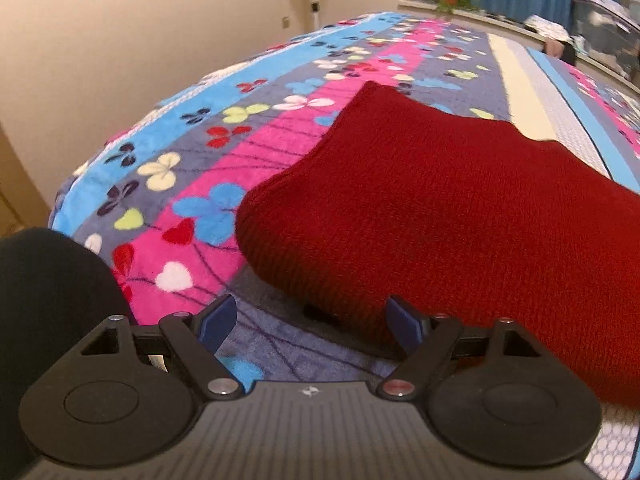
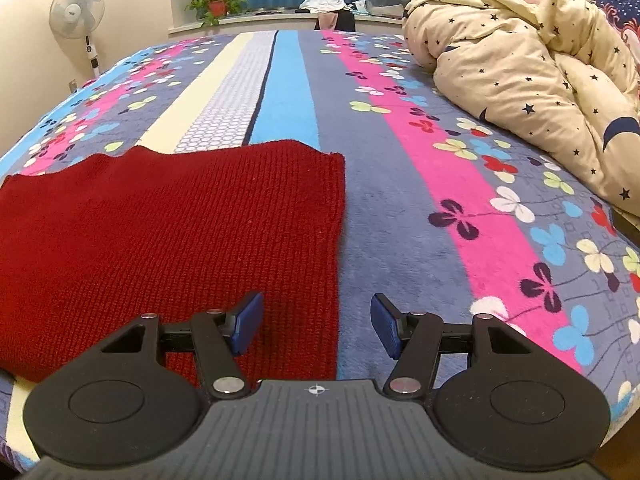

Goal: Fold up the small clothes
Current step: 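Press the folded sweater edge flat with the left tool, then grasp the folded sweater edge with the left tool and lift it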

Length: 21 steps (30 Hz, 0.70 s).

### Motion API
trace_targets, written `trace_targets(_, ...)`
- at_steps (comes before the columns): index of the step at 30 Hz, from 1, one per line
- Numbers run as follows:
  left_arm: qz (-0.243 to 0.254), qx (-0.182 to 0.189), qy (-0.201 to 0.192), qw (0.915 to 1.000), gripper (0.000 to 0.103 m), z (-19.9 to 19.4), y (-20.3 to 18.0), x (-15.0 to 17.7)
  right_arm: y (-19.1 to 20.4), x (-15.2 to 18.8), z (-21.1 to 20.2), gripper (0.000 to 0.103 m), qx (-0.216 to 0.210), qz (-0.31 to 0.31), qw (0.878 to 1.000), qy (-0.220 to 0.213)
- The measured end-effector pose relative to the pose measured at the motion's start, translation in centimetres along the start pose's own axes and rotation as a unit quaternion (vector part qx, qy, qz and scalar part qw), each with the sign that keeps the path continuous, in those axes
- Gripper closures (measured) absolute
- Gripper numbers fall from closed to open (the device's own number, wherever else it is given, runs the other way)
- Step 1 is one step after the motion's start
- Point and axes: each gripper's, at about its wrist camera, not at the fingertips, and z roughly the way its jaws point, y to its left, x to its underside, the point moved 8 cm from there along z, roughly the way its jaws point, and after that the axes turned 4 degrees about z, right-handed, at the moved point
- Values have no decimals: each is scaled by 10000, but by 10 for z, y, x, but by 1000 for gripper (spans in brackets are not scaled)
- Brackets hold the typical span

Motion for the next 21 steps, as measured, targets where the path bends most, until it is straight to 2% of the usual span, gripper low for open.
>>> trace_targets(5,-163,85,95,9998,17,-3,3,1,2,1,3,42,28,-37,10000,35)
trace_targets(10,-49,195,40,9998,17,-9,-5,6,2,1,5,42,44,-34,10000,53)
trace_targets(17,-233,302,33,9993,17,-10,-3,6,0,1,6,42,39,-47,10000,59)
trace_targets(21,-271,368,143,9989,17,-7,-4,9,0,1,6,42,44,-34,10000,58)
